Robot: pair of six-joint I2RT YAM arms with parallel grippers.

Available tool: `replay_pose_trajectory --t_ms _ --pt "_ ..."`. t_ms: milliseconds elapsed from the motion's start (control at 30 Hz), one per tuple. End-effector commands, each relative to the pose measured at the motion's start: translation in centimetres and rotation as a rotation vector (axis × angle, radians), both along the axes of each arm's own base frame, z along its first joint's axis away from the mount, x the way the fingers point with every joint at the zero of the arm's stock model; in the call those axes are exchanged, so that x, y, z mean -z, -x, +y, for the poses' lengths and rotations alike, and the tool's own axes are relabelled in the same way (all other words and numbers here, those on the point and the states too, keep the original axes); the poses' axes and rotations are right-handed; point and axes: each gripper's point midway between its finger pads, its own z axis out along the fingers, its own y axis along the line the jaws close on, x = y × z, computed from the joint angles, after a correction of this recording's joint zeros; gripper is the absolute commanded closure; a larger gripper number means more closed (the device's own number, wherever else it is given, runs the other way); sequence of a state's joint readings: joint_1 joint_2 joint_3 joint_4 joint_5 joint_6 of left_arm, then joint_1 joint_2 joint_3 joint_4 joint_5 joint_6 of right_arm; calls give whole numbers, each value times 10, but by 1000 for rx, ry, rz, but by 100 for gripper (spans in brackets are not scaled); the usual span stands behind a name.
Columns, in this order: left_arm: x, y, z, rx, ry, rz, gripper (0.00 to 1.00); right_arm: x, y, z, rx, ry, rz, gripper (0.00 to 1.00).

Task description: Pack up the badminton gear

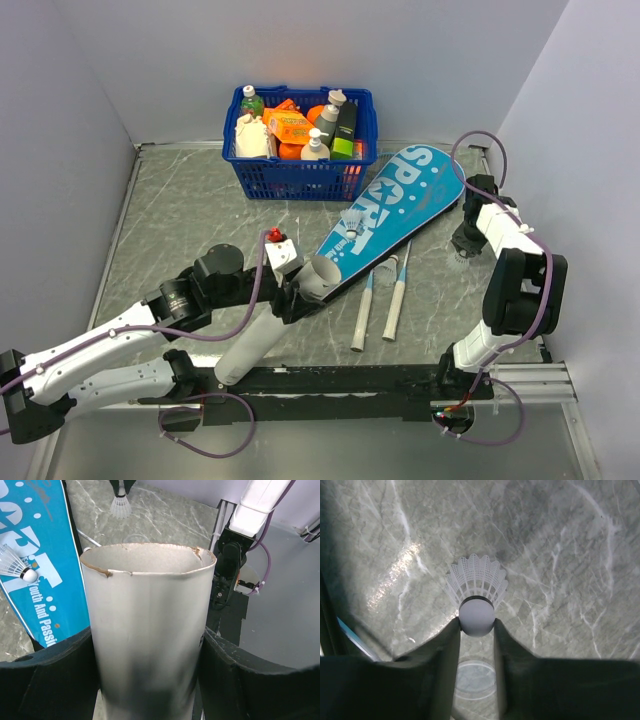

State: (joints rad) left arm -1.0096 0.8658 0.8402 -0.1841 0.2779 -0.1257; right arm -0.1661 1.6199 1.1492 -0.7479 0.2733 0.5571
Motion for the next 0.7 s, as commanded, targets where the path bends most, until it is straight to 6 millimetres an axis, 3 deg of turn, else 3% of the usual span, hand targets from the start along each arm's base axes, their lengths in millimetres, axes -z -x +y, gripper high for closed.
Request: replay_pose_trajectory --t_ms 0,33,200,300,500,667 --pt "-16 -2 -3 -8 39 -20 80 -5 -9 -5 -12 13 -36 80" --pt "-16 -3 -4 -9 38 -19 80 -5 -9 -5 -11 16 -35 87" --pt "-16 -2 -4 -6 38 -17 80 -23 -5 1 -28 -4 -80 94" --pt "-18 -3 -3 -13 45 -21 80 -42 -2 16 -60 -61 -149 96" --pt "-23 -5 1 -39 60 -32 80 -91 15 65 -193 -175 -295 97" --pt "-26 -6 4 -51 70 -40 80 -124 45 122 -351 -319 -393 97"
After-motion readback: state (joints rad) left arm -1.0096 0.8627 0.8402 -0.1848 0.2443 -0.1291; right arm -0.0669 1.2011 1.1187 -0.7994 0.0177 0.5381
